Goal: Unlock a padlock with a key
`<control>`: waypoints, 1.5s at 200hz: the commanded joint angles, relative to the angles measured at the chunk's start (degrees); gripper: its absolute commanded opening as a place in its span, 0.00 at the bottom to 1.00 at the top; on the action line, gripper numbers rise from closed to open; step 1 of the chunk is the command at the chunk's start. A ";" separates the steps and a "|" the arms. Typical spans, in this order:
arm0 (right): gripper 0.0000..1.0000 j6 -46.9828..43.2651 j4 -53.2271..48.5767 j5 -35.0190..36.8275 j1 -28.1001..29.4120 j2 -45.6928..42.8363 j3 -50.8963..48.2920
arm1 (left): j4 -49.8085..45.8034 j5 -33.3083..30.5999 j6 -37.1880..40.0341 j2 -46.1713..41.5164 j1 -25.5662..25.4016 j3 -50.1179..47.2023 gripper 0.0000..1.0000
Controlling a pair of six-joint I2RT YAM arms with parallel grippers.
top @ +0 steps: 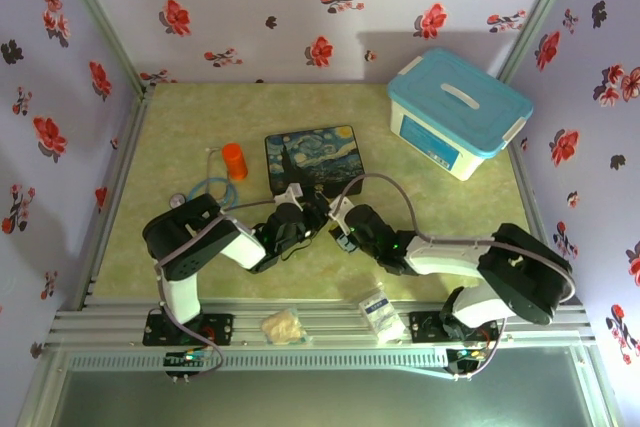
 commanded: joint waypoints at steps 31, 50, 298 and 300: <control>0.24 -6.26 9.08 5.38 1.63 3.82 2.03 | 4.34 1.54 -0.93 -1.64 -0.56 0.51 0.00; 0.17 -6.73 8.85 8.02 1.56 4.53 2.69 | 5.01 1.80 -1.22 -1.53 -0.56 0.27 0.00; 0.17 16.63 -1.63 -12.82 -7.36 -5.54 2.03 | 8.06 1.40 -1.09 1.02 0.23 -3.44 0.00; 0.17 16.24 -2.25 -12.07 -7.05 -5.47 2.29 | 7.99 1.44 -1.07 1.15 0.23 -3.48 0.00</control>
